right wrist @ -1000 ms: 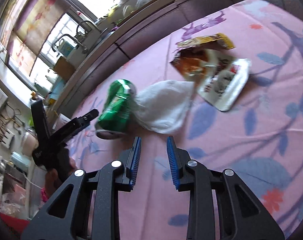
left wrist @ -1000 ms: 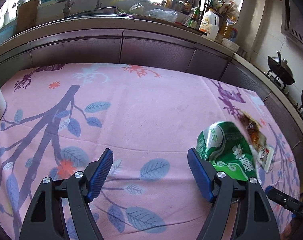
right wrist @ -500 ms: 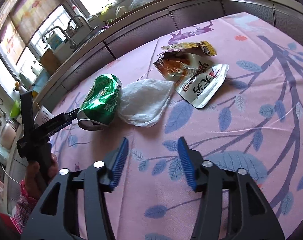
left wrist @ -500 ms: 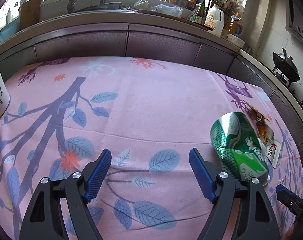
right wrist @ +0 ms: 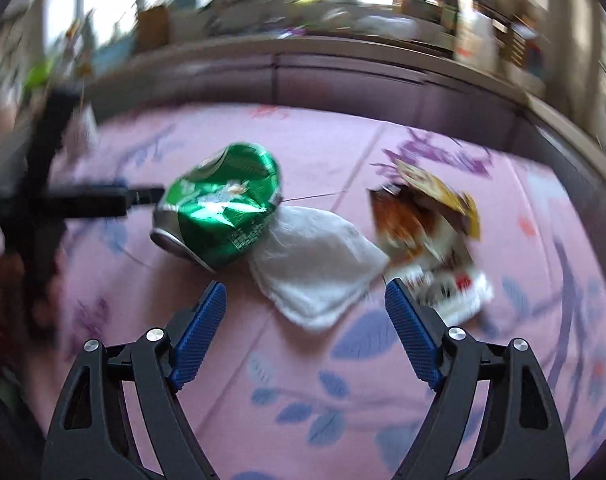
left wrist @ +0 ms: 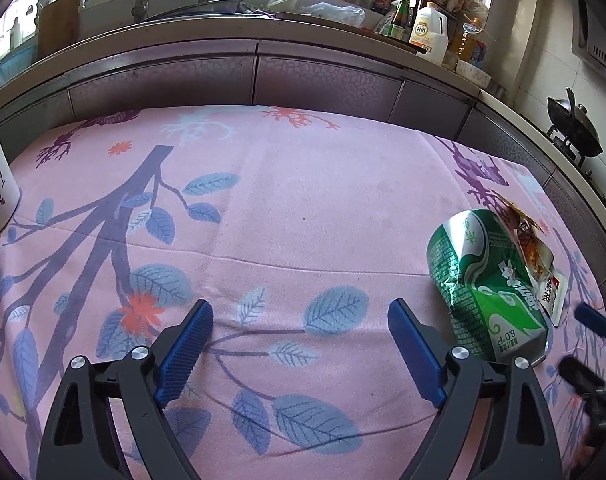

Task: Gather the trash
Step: 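Bring the left tool to the green can and the right tool to the white plastic bag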

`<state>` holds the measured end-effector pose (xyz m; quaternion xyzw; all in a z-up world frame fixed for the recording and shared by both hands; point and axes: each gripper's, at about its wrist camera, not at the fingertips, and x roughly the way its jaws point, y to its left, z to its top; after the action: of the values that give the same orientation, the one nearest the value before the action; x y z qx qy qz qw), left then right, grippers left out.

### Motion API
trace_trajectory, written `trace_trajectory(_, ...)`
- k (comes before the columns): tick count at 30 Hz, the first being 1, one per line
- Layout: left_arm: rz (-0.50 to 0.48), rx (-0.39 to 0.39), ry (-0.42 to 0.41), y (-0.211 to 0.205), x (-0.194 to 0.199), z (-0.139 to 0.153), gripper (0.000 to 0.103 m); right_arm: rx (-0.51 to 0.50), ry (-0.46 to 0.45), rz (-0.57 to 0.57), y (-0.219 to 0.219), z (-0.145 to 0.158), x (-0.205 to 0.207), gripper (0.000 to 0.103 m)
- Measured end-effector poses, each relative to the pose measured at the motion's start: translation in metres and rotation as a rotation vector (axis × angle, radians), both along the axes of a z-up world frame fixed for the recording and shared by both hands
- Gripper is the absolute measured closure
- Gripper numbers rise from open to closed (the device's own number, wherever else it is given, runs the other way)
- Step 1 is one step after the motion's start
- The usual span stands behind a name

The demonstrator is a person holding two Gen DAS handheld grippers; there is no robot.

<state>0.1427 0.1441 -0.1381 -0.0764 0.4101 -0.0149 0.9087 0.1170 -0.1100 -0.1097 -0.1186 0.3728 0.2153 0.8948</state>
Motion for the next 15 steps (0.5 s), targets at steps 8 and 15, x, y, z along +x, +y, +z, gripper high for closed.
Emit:
trace_trajectory(8,-0.004,-0.031,-0.015,0.003,-0.002,0.000,0.012,-0.108,0.080,0.157,0.024,-0.018,0.053,0.023)
trace_trajectory(15,-0.006,-0.091,-0.035,0.012,-0.002,0.001,0.012,0.006,0.159,0.126,0.010,-0.019,0.061,0.078)
